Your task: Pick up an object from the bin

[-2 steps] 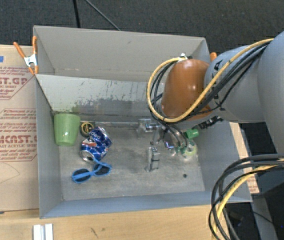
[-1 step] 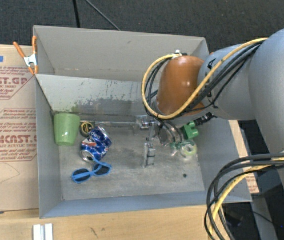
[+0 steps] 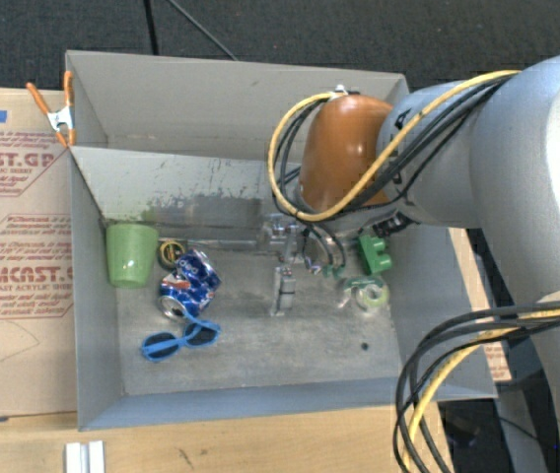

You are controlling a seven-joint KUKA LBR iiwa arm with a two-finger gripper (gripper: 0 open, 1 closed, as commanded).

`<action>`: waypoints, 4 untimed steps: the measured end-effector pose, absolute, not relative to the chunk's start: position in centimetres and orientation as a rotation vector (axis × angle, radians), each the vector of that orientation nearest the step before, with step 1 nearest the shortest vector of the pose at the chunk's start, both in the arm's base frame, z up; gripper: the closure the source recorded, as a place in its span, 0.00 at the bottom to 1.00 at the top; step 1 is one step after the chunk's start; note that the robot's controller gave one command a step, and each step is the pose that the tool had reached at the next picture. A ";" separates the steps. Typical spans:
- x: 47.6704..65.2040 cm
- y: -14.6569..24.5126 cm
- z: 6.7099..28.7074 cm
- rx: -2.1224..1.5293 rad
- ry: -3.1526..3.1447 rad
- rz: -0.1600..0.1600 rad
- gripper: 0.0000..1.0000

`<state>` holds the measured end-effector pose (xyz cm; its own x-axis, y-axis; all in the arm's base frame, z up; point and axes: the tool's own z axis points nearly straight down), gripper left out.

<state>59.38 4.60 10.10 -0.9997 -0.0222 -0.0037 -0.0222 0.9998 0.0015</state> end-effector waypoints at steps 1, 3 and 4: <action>55.9 4.4 13.4 0.063 3.140 0.002 0.00; 57.8 4.0 17.3 -0.270 3.122 0.000 0.00; 57.1 -5.7 11.3 -0.322 3.128 -0.004 0.00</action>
Offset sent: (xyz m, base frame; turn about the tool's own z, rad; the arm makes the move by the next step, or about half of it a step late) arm -0.0347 -0.0022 0.0319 0.0625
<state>57.06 -5.66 11.27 -0.9790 -0.2038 0.0035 -0.2038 0.9790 -0.0025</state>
